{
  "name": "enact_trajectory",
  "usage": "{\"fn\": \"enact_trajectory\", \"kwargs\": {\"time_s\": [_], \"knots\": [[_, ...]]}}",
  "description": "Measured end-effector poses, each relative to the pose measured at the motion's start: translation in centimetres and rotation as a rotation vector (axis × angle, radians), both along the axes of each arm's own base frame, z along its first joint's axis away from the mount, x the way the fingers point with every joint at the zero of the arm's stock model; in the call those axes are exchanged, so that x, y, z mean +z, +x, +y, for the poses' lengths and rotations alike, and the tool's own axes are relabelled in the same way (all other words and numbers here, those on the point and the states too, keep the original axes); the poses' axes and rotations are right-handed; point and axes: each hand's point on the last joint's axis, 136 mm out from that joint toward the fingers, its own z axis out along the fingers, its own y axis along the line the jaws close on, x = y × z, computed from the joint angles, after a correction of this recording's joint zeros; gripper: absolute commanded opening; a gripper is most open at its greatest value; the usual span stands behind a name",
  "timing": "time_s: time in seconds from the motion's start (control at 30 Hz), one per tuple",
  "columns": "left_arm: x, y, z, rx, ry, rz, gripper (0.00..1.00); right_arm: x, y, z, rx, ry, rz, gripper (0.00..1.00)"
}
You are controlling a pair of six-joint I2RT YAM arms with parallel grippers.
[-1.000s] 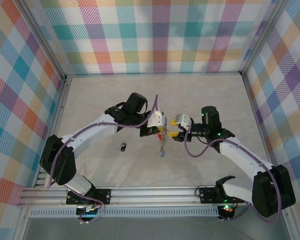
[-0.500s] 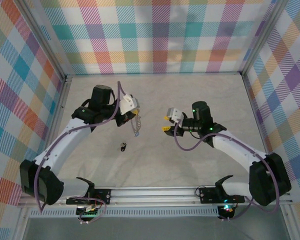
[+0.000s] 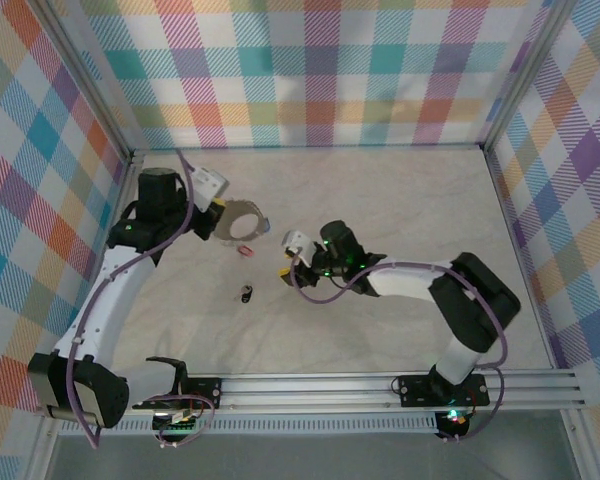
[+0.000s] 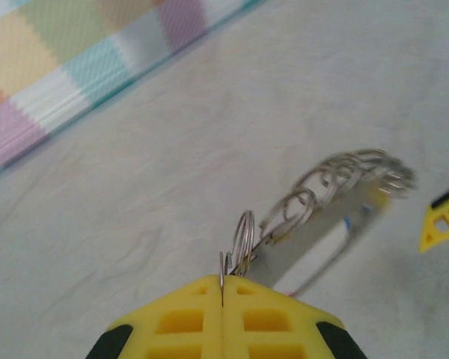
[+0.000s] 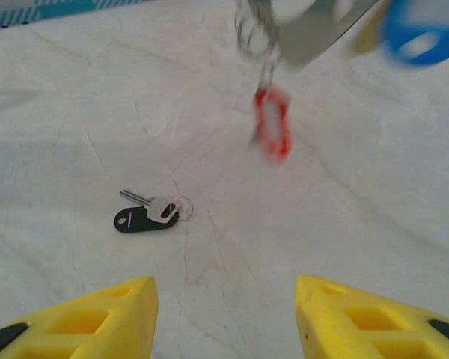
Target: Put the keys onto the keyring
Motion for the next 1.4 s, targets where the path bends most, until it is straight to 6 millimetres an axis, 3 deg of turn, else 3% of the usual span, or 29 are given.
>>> {"fn": "enact_trajectory", "kwargs": {"time_s": [0.17,0.27,0.4,0.53,0.63,0.8,0.9,1.17,1.4], "knots": [[0.3,0.9,5.5,0.226,-0.039,0.01,0.0,-1.4,-0.2,4.0,0.04,-0.025,0.021,0.52],[0.0,1.1,7.5,0.322,-0.052,0.024,0.0,-2.0,0.1,6.6,0.059,-0.045,0.026,0.56],[-0.1,1.2,8.6,0.383,-0.07,0.033,0.0,-3.7,0.9,9.4,0.048,-0.084,0.013,0.61],[-0.1,1.2,9.3,0.417,-0.087,0.038,0.0,-6.7,1.1,11.0,0.052,-0.163,-0.01,0.63],[-0.2,1.2,9.4,0.425,-0.096,0.042,0.0,-8.8,1.3,11.4,0.051,-0.223,-0.023,0.63],[-0.4,1.3,9.2,0.424,-0.117,0.052,0.0,-8.9,1.4,11.2,0.045,-0.226,-0.045,0.62],[-0.6,1.3,9.0,0.423,-0.132,0.057,0.0,-8.8,0.7,9.5,0.029,-0.233,-0.059,0.63],[-2.0,1.2,8.3,0.421,-0.197,0.102,0.0,-8.8,-1.5,2.2,-0.026,-0.304,-0.088,0.64],[-3.5,1.7,6.7,0.383,-0.271,0.143,0.0,-7.7,-0.1,-5.8,-0.171,-0.345,-0.038,0.64]]}}
